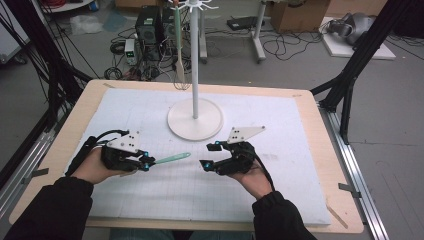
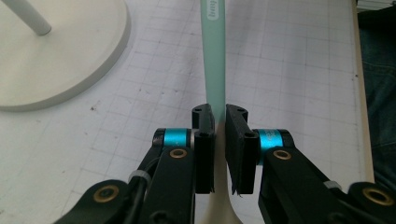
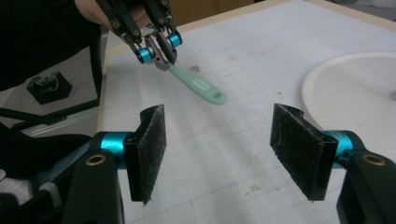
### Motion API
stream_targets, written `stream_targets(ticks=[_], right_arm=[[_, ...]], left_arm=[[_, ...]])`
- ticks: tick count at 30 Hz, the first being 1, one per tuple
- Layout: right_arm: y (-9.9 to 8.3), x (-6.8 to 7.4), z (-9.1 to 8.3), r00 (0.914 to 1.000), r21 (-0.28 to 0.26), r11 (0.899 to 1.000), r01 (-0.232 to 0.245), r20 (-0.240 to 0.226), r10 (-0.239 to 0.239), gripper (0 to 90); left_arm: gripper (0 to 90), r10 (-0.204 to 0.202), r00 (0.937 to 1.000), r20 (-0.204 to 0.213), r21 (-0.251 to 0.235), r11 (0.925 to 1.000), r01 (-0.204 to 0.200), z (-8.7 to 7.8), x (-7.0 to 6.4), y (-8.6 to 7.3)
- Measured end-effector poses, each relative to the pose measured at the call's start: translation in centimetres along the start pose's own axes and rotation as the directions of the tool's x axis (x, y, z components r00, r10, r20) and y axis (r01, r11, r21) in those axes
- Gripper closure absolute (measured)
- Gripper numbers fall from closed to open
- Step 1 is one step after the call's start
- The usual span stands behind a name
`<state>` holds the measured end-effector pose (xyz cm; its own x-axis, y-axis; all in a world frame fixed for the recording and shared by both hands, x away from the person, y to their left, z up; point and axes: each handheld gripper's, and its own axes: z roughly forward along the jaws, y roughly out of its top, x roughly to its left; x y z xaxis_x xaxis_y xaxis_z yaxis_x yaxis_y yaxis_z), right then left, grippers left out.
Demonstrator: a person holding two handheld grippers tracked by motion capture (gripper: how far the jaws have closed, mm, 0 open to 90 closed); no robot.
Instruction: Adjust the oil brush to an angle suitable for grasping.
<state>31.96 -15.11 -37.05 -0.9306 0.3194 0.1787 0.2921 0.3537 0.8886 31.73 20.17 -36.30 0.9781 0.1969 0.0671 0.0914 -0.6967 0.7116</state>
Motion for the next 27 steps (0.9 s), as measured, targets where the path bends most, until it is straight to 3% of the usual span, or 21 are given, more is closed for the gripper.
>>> stream_targets(ticks=[13, 27], right_arm=[[0.6, 0.5, 1.6, 0.9982, 0.058, 0.998, 0.033, -0.052, -0.030, 33.0], [0.9, 1.0, 2.6, 0.9900, 0.071, 0.994, 0.084, -0.119, -0.075, 45.5]], left_arm=[[81.8, 0.046, 0.9985, 0.030, -0.023, 0.9987, -0.045, 0.1, -0.9, 1.4], [81.8, 0.094, 0.9927, 0.075, -0.045, 0.9948, -0.091, 0.5, -1.8, 2.9]])
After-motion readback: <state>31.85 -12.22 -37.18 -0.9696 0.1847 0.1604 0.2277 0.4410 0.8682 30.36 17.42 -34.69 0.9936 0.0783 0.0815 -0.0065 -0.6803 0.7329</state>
